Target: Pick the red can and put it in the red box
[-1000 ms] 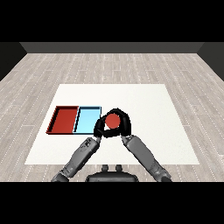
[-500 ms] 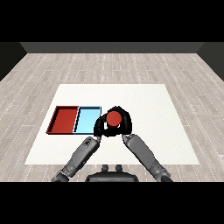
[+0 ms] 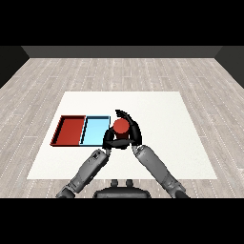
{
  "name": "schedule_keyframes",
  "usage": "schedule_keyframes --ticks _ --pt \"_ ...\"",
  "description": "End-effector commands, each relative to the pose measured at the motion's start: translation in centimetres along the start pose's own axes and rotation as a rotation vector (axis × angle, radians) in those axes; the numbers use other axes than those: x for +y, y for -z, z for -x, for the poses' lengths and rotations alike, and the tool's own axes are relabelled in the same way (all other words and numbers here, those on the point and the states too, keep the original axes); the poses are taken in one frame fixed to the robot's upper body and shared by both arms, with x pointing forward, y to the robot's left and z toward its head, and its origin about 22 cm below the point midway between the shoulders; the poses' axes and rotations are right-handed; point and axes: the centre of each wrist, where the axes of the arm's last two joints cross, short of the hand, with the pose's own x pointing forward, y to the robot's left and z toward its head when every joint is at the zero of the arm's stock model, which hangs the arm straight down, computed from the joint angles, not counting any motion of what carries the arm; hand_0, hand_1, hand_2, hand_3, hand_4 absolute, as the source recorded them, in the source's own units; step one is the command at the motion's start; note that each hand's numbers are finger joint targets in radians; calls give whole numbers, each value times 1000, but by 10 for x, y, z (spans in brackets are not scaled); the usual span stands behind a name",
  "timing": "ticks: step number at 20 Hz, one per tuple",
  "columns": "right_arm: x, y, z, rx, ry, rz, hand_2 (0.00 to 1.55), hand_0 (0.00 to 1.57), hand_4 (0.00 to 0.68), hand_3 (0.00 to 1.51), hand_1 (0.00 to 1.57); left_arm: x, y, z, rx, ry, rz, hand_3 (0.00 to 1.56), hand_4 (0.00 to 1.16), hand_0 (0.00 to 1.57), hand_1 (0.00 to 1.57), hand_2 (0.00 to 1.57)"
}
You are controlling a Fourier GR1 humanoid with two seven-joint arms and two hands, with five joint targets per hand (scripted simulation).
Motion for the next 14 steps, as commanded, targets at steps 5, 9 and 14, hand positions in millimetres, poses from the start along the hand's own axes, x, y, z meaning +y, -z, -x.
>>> schedule_keyframes --ticks 5,9,14 --pt "-12 -7 0 -18 10 78 0 0 0 0 0 -20 8 -11 -21 -24 40 1501 1133 1571 1571 1571" --pt "-7 -2 -1 20 -29 74 0 0 0 0 0 -8 11 -18 -62 7 22 1496 1139 1571 1571 1571" --pt "-40 -18 -6 -14 19 104 0 0 0 0 0 -12 -1 5 -51 7 23 1483 1136 1571 1571 1571"
